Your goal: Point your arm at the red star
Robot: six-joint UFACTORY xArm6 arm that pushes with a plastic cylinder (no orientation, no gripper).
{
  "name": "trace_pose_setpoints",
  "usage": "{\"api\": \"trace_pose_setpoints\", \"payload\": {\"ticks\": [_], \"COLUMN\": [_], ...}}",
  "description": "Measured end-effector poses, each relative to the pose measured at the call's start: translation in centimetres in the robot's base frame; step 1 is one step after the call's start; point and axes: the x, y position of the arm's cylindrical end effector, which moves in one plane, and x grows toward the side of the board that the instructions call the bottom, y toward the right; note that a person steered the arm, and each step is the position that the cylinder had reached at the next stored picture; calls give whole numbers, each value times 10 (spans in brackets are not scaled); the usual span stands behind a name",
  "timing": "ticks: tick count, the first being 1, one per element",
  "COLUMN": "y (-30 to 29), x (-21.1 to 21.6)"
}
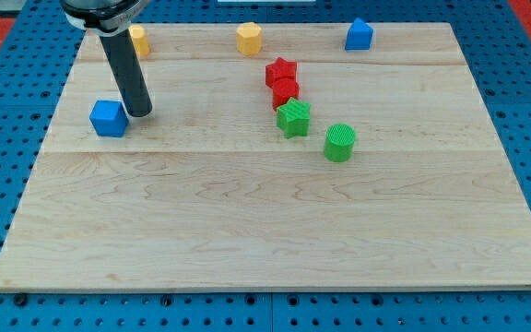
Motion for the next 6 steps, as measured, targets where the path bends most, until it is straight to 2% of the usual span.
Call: {"api": "trace_pose_setpoints", "payload": {"ticks": [1, 2, 3, 4, 6], "y": [17, 61, 87, 139, 156], "x": [-27, -45, -50, -53, -67]}}
